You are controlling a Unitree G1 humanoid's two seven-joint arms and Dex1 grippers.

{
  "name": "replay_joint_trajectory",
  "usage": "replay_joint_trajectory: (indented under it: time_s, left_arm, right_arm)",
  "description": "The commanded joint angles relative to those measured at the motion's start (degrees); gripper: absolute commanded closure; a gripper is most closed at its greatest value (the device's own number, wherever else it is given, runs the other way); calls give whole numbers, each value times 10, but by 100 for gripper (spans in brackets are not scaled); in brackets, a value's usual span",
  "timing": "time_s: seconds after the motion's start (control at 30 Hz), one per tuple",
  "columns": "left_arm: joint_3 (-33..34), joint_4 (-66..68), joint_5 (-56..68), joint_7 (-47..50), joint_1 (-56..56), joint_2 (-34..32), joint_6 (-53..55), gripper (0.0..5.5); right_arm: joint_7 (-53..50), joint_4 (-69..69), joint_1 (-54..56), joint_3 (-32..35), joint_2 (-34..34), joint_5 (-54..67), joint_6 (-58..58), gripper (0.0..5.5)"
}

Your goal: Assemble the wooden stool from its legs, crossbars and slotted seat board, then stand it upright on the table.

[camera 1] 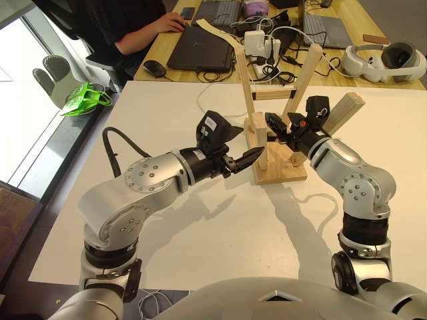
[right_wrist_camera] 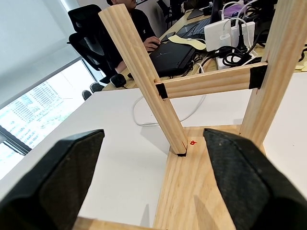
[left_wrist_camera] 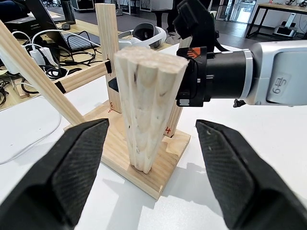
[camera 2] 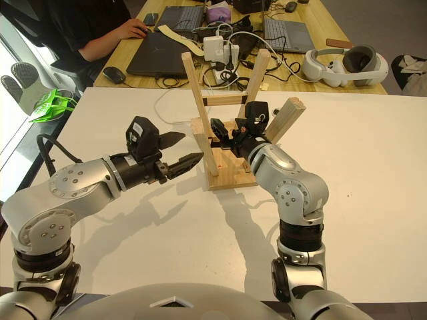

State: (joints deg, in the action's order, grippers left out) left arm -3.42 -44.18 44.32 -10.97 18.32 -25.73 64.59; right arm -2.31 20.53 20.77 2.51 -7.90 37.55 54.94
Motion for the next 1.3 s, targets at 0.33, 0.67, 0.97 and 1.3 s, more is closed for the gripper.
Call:
replay_joint_trajectory:
  time_s: [0.33, 0.67, 0.97, 1.3]
  left_arm:
    - [-26, 47, -59, 16, 50, 44, -22, 215]
    - [-22, 61, -80, 7, 52, 43, -29, 215]
    - [-25, 110, -115, 9, 88, 55, -42, 215]
    - [-25, 129, -138, 4, 111, 77, -50, 215]
  right_arm:
    - [49, 12, 0, 22, -26, 23, 80, 165]
    - [93, 27, -4, 25, -45, 42, 104, 165]
    - [112, 32, -5, 16, -60, 33, 109, 165]
    - [185, 47, -38, -108, -162, -60, 40, 165]
